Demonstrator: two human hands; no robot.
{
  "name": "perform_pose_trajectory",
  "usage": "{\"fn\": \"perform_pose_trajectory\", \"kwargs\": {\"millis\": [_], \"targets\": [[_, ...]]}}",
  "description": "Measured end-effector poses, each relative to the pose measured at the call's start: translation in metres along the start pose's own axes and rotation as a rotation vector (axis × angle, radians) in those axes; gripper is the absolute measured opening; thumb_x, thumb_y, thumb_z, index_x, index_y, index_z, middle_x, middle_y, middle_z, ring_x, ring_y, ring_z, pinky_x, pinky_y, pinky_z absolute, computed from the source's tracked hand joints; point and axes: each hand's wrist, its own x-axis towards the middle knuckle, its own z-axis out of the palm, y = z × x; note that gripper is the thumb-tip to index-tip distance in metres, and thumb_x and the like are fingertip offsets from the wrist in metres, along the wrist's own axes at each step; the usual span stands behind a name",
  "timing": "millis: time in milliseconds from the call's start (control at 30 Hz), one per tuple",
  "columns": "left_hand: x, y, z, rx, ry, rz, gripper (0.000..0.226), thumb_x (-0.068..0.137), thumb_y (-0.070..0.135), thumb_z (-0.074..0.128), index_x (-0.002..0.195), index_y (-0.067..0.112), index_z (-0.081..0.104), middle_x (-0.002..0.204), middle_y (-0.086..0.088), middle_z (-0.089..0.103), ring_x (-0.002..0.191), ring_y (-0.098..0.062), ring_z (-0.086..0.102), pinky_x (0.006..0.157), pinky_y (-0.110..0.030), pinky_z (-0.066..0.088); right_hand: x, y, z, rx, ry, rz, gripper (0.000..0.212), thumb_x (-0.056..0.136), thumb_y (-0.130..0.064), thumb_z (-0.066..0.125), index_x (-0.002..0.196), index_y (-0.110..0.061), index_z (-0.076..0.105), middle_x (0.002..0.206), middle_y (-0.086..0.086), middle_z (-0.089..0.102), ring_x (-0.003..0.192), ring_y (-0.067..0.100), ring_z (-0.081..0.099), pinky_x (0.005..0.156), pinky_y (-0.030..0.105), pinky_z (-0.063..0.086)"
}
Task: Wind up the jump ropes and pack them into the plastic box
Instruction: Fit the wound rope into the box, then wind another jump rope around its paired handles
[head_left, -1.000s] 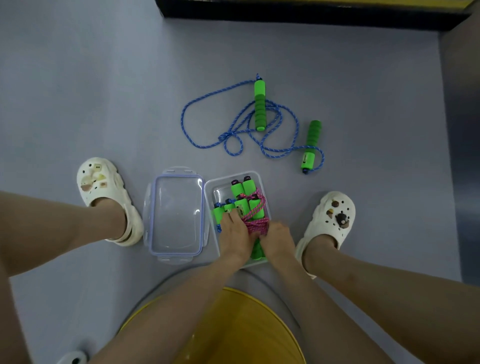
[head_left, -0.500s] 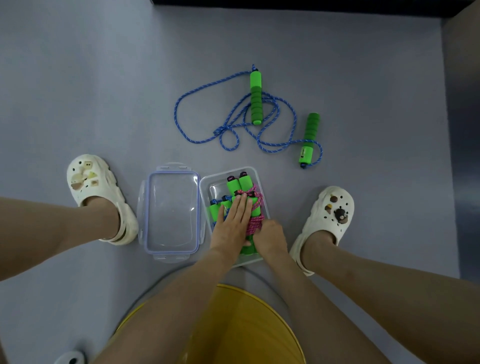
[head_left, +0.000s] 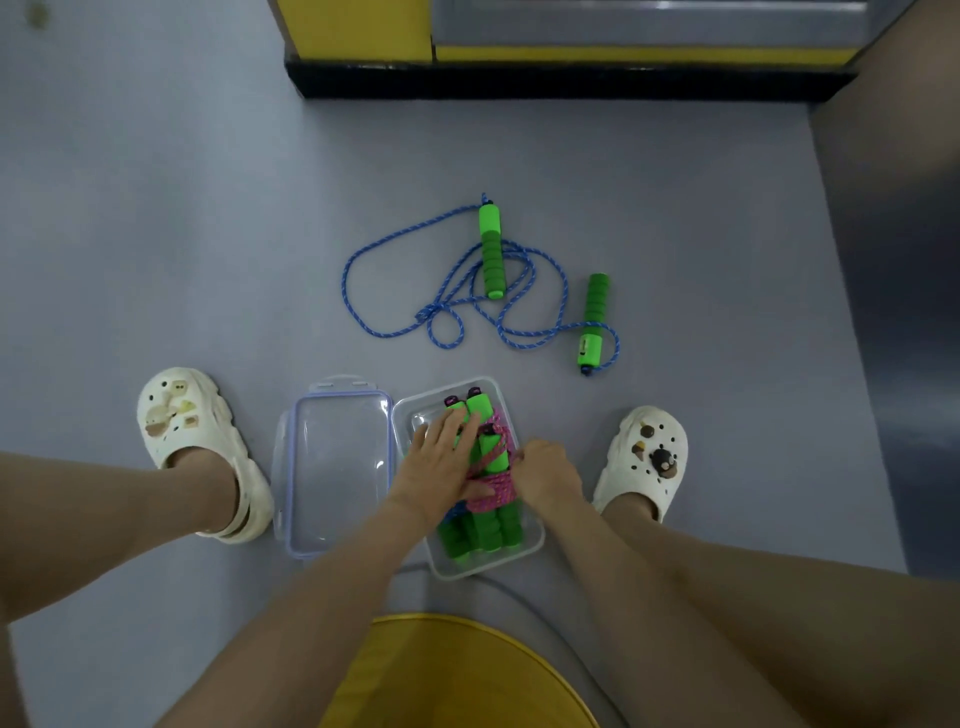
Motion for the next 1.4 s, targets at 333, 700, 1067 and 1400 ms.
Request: {"fn": "perform_pose_trajectory", "kwargs": {"millis": [333,700,1067,1400], "targets": [[0.112,-0.025,-0.058,0.025,0.112,-0.035,0.045,0.101,0.034,0.037,0.14,0.011,0.031,0.146,-0.012,0.024,0.132,-0.029,0.029,0.105,-0.041,0.033,0.076,0.012,-0.068,-0.008,0.1,0.024,0.033,0.094,-0.009,0.04,0.124,-0.006,0.054,0.126,0.017,0.053,0.113,0.033,0.054,0.093,0.038,0.045],[0.239,-0.036,-0.053,-0.177,0.125,-0.191,0.044,0.099,0.025,0.043,0.141,0.025,0.03,0.137,-0.013,0.027,0.116,-0.03,0.039,0.092,-0.044,0.043,0.162,0.016,-0.077,0.057,0.092,0.09,0.07,0.087,-0.017,0.049,0.147,-0.035,0.018,0.143,0.016,0.015,0.13,0.036,0.027,0.109,0.044,0.03],[0.255,-0.04,-0.054,-0.433,0.288,-0.427,0.017,0.093,0.009,0.048,0.101,0.01,0.062,0.114,-0.013,0.052,0.101,-0.03,0.049,0.078,-0.034,0.04,0.161,0.027,-0.073,-0.04,0.239,0.041,0.029,0.088,-0.022,0.051,0.117,-0.024,0.048,0.114,0.007,0.035,0.089,0.027,0.049,0.095,0.035,0.034],[0.169,-0.044,-0.169,-0.879,0.22,-0.509,0.048,0.078,0.0,0.064,0.113,0.012,0.034,0.113,-0.021,0.057,0.072,-0.028,0.057,0.062,-0.034,0.048,0.065,-0.018,-0.14,0.535,0.053,-0.036,0.032,0.086,-0.008,0.059,0.104,-0.012,0.033,0.062,0.005,0.053,0.039,0.011,0.048,0.032,0.016,0.031]]}}
